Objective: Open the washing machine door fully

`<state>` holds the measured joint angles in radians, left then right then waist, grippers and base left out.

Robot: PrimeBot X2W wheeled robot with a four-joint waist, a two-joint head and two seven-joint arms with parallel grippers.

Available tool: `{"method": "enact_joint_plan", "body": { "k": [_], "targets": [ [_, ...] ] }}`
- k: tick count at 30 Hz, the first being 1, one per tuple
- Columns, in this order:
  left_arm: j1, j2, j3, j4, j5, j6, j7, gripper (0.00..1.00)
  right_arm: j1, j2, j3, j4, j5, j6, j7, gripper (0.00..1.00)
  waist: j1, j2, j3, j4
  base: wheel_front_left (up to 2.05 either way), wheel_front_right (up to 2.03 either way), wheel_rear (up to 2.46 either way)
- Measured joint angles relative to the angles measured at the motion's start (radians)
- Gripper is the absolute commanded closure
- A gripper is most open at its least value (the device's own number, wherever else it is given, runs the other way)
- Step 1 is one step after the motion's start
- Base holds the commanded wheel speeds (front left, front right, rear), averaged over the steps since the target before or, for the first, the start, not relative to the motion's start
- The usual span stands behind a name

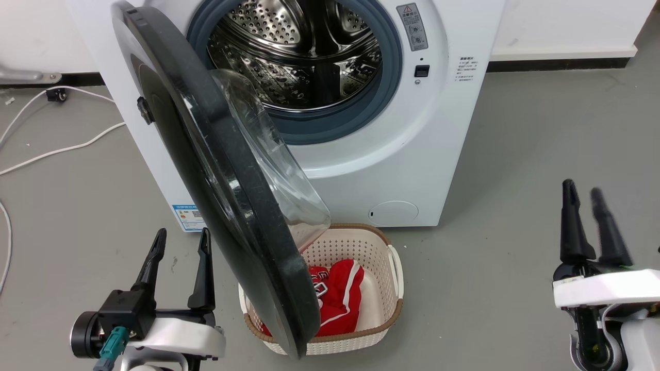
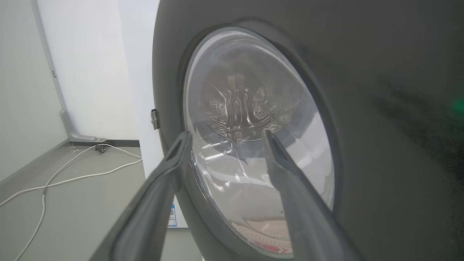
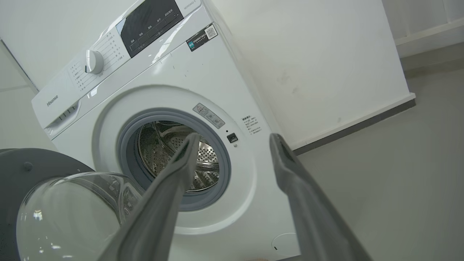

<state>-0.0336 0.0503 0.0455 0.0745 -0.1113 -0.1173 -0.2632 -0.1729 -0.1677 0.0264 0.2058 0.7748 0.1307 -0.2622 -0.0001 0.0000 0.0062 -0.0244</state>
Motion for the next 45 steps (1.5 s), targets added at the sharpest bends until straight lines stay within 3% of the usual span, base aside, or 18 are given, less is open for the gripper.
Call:
{"method": "enact_joint_plan", "body": {
  "k": [5,10,13,27,28,29,30,38,45],
  "targets": [
    [0.002,0.0,0.005,-0.001,0.002,0.0,0.0,0.0,0.055,0.084,-0.096,-0.174,-0.468,0.0,-0.001,0.0,0.0,0.0,-0.002,0.0,0.0,0.0,0.0],
    [0.002,0.0,0.008,-0.001,0.004,0.0,0.0,0.0,0.136,0.111,-0.078,-0.292,-0.706,0.0,0.025,0.0,0.0,0.0,-0.004,0.001,0.0,0.0,0.0],
    [0.002,0.0,0.009,-0.004,0.012,-0.002,0.0,0.0,0.222,0.115,-0.06,-0.284,-0.724,0.0,0.043,0.0,0.0,0.0,0.001,-0.001,0.0,0.0,0.0],
    [0.0,0.0,0.016,-0.014,0.021,-0.003,0.0,0.0,0.196,0.116,-0.053,-0.192,-0.668,0.0,0.016,0.0,0.0001,0.0,0.021,-0.013,0.0,0.0,0.0],
    [0.0,0.0,0.016,-0.016,0.021,-0.003,0.0,0.43,0.196,0.116,-0.053,-0.19,-0.668,0.0,0.016,0.0,0.0001,0.0,0.021,-0.014,0.0,0.0,0.0],
    [0.0,0.0,0.016,-0.019,0.021,-0.003,0.0,0.94,0.196,0.116,-0.054,-0.188,-0.668,0.0,0.016,0.0,0.0002,0.0,0.021,-0.014,0.0,0.0,0.0],
    [0.0,0.0,0.016,-0.022,0.021,-0.003,0.0,1.0,0.196,0.116,-0.053,-0.186,-0.668,0.0,0.015,0.0,0.0001,0.0,0.02,-0.015,0.0,0.0,0.0],
    [-0.005,0.0,0.022,-0.05,0.027,-0.003,0.0,1.0,0.194,0.116,-0.051,-0.175,-0.658,0.0,0.012,0.0,0.0002,0.0,0.024,-0.02,0.0,0.0,0.0],
    [-0.043,0.0,0.05,-0.192,0.04,0.003,0.0,1.0,0.193,0.116,-0.049,-0.17,-0.648,0.0,0.008,0.0,0.0001,0.0,0.03,-0.013,0.0,0.0,0.0]
  ]
}}
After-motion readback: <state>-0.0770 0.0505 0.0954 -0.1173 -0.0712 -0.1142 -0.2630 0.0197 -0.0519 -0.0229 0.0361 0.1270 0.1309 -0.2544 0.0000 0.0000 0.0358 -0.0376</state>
